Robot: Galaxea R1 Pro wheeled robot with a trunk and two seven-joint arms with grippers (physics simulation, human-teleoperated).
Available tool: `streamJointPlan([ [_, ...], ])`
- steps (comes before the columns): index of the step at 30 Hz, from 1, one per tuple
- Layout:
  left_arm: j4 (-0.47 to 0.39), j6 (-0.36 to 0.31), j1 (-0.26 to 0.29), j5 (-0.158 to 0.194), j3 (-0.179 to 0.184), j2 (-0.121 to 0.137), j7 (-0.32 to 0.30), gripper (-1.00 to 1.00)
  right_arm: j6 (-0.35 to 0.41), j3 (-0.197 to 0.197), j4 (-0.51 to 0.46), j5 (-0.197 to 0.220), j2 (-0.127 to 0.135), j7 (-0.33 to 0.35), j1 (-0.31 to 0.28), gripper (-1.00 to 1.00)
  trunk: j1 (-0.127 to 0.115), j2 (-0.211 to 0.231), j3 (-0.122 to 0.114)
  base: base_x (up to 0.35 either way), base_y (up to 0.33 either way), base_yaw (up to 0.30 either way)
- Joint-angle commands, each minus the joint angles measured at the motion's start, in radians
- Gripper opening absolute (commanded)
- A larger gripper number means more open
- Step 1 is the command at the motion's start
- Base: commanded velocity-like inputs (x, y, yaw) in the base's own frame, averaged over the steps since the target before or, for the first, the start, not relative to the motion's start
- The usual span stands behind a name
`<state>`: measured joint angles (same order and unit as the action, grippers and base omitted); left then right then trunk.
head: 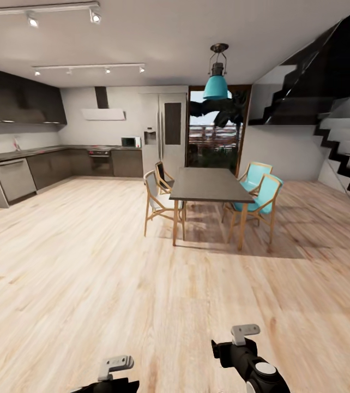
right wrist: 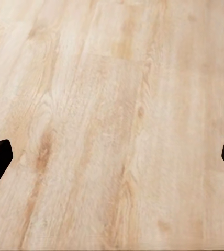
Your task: Turn on the radio receiver that's on the table in the living room.
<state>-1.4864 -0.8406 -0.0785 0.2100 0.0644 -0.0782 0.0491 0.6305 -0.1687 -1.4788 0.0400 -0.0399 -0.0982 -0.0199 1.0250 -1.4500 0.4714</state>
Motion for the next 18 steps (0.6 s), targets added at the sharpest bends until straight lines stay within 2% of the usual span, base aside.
streamJointPlan([
  [1,0.000,0.000,0.000,0.000,0.000,0.000,0.000,1.00,0.000,0.000,0.000,0.000,0.000,0.000,0.000,1.00,0.000,0.000,0.000,0.000,0.000,-0.300],
  [18,0.001,0.000,0.000,-0.001,0.000,0.000,0.000,1.00,0.000,0.000,0.000,0.000,0.000,0.000,0.000,1.00,0.000,0.000,0.000,0.000,0.000,-0.300],
])
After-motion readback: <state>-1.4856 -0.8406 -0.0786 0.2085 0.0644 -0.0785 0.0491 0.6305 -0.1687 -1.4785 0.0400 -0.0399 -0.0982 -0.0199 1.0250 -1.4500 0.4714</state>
